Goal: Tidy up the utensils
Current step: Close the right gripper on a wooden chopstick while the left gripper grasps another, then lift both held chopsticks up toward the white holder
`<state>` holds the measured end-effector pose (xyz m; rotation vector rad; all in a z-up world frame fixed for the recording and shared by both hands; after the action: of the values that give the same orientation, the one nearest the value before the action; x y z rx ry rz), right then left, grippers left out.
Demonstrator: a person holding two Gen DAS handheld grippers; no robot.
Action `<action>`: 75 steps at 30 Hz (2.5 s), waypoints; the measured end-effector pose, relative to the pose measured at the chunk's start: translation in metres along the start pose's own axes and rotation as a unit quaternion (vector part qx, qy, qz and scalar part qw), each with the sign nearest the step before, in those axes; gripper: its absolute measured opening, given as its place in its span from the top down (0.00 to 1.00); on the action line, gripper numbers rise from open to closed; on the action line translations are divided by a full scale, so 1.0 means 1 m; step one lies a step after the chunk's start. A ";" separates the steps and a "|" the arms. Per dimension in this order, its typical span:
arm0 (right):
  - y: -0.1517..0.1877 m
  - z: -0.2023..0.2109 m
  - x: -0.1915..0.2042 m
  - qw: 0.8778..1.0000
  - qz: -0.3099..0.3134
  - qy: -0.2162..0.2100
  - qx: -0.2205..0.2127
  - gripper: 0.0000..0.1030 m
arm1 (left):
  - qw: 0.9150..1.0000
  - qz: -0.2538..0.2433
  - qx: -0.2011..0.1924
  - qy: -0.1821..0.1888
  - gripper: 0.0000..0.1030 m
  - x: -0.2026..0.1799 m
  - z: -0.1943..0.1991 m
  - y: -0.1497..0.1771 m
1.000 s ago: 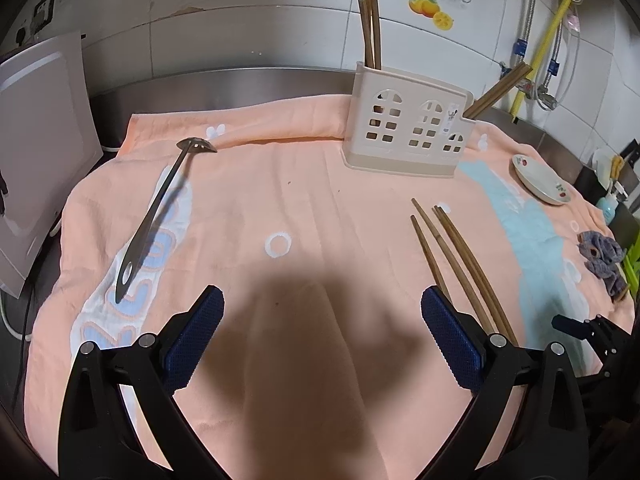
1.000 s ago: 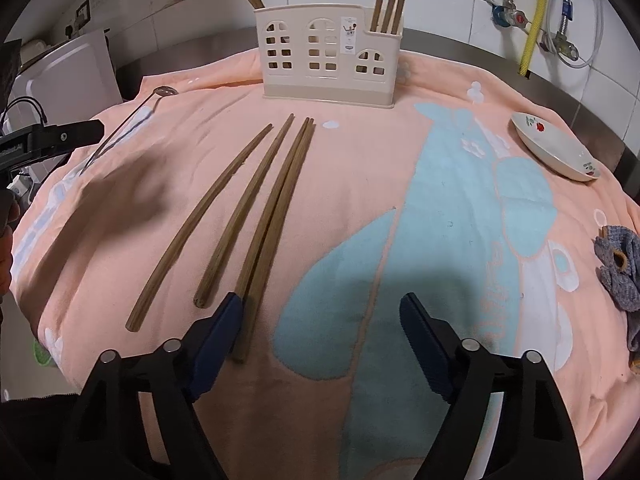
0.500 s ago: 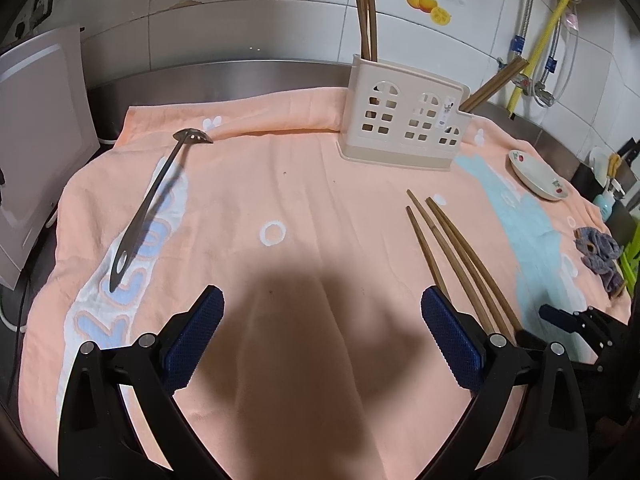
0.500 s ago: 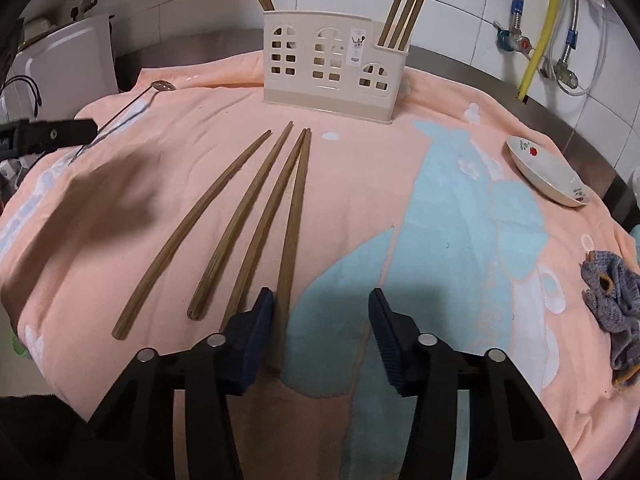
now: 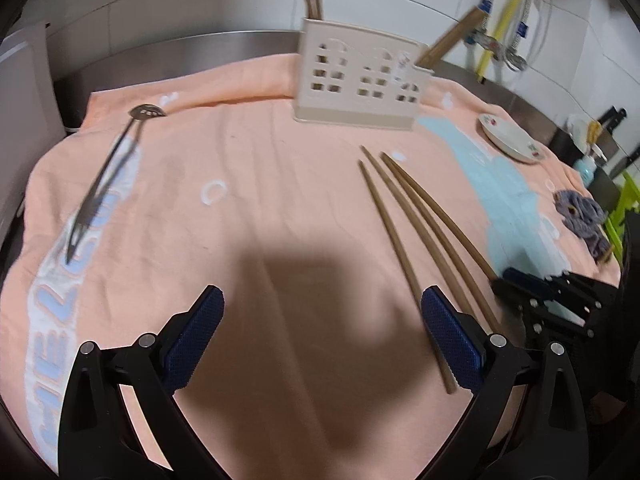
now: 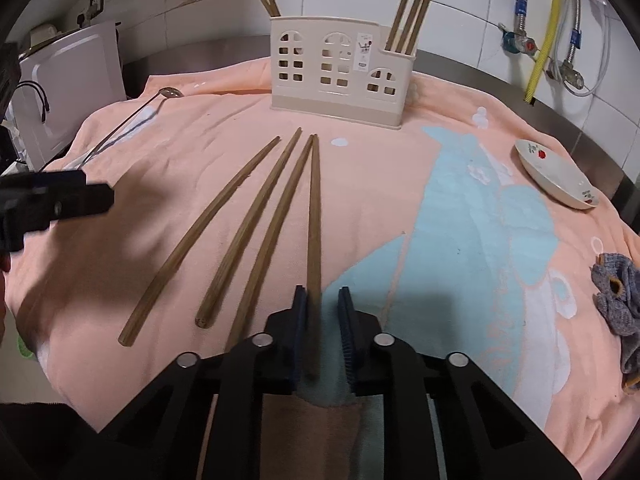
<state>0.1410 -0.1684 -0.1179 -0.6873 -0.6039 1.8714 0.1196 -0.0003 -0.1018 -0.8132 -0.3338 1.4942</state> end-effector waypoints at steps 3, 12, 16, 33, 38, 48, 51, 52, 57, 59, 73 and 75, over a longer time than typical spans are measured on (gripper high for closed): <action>0.002 0.000 -0.006 1.000 -0.008 0.002 0.001 0.92 | 1.000 -0.012 0.007 0.014 0.06 -0.015 -0.006 0.005; 0.007 -0.001 -0.017 1.000 -0.023 -0.006 0.000 0.92 | 0.998 -0.027 0.027 0.059 0.39 -0.049 -0.023 0.018; 0.008 0.000 -0.018 1.000 -0.024 -0.010 -0.002 0.92 | 0.997 -0.019 0.038 0.070 0.59 -0.054 -0.031 0.021; 0.008 0.000 -0.017 0.999 -0.025 -0.025 -0.007 0.90 | 0.996 -0.014 0.060 0.058 0.85 -0.059 -0.047 0.025; 0.008 0.000 -0.015 0.999 -0.024 -0.026 -0.010 0.89 | 0.997 -0.039 0.062 0.033 0.85 -0.064 -0.049 0.026; 0.007 0.002 -0.017 0.999 -0.029 -0.031 -0.014 0.94 | 0.997 -0.037 0.061 0.017 0.91 -0.057 -0.046 0.023; 0.003 0.007 -0.018 0.999 -0.029 -0.033 -0.020 0.94 | 0.998 -0.039 0.056 0.013 0.92 -0.052 -0.040 0.020; 0.001 0.010 -0.018 0.999 -0.030 -0.035 -0.023 0.94 | 0.998 -0.039 0.053 0.012 0.92 -0.051 -0.038 0.018; -0.019 0.030 -0.025 0.997 -0.036 -0.036 -0.051 0.94 | 0.999 -0.039 0.022 0.013 0.93 -0.041 -0.020 0.003; -0.031 0.040 -0.028 0.996 -0.038 -0.038 -0.066 0.94 | 0.999 -0.043 0.010 0.013 0.94 -0.040 -0.013 -0.004; -0.113 0.080 -0.036 0.988 -0.043 -0.079 -0.128 0.94 | 0.994 -0.078 -0.076 0.018 0.94 -0.037 0.029 -0.059; -0.124 0.082 -0.036 0.987 -0.039 -0.081 -0.131 0.94 | 0.994 -0.078 -0.079 0.024 0.94 -0.036 0.030 -0.065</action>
<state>0.1750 -0.1651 0.0312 -0.6737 -0.9822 1.8031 0.1445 -0.0192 -0.0278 -0.9258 -0.4741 1.3130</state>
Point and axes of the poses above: each gripper's, at about its wrist camera, not at the fingertips, and z roughly against the way its jaws point, x to its left, y to its underside, the point moved 7 cm from there along -z, roughly the way its jaws point, and after that the axes turned 10 degrees about y, right-handed, at the moved point
